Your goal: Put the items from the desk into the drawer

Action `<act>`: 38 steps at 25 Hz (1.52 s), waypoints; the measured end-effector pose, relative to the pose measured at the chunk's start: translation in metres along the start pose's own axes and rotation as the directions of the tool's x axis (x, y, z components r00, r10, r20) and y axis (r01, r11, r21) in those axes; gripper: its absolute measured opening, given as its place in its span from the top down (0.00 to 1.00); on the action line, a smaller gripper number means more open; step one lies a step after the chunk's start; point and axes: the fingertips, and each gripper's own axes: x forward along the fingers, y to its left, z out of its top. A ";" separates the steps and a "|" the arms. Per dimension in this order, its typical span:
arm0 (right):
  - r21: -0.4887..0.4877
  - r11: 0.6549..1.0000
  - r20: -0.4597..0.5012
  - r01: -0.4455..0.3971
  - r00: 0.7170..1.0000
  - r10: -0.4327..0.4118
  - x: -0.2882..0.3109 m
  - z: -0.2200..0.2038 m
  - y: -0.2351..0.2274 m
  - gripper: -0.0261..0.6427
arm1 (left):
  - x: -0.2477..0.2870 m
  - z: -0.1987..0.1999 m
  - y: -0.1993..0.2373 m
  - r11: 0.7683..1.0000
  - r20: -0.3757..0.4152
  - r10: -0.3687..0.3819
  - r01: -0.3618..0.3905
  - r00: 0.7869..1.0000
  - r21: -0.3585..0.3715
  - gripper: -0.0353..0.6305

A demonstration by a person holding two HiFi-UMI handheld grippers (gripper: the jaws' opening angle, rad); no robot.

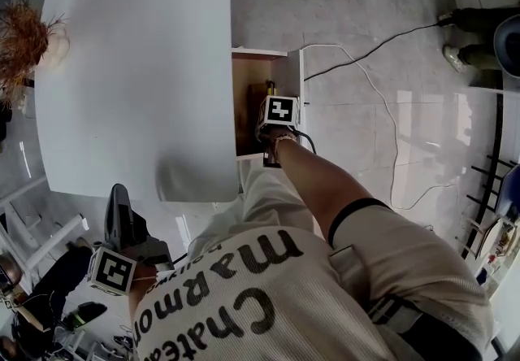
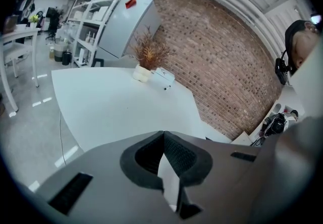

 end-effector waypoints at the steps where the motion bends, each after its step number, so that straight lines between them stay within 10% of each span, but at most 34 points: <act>1: 0.017 1.000 -0.002 -0.003 1.000 0.003 -0.001 -0.004 0.000 0.80 | -0.002 0.000 0.001 1.000 -0.002 -0.008 0.008 1.000 0.001 0.94; 13: 0.070 0.997 0.191 -0.032 0.981 0.018 -0.075 -0.029 0.020 0.81 | -0.044 0.014 0.025 0.980 0.010 -0.194 0.194 0.981 0.038 0.94; 24: 0.170 0.964 0.504 -0.203 0.859 0.092 -0.224 -0.057 0.066 0.96 | -0.099 0.053 0.031 0.913 0.027 -0.400 0.395 0.916 0.101 0.94; 31: 0.168 0.883 0.678 -0.439 0.702 0.219 -0.301 -0.091 0.115 0.96 | -0.144 0.085 0.032 0.851 0.088 -0.518 0.501 0.851 0.156 0.94; 38: -0.055 0.887 0.881 -0.459 0.396 0.259 -0.393 -0.128 0.167 0.96 | -0.183 0.099 0.031 0.815 0.140 -0.576 0.554 0.805 0.169 0.94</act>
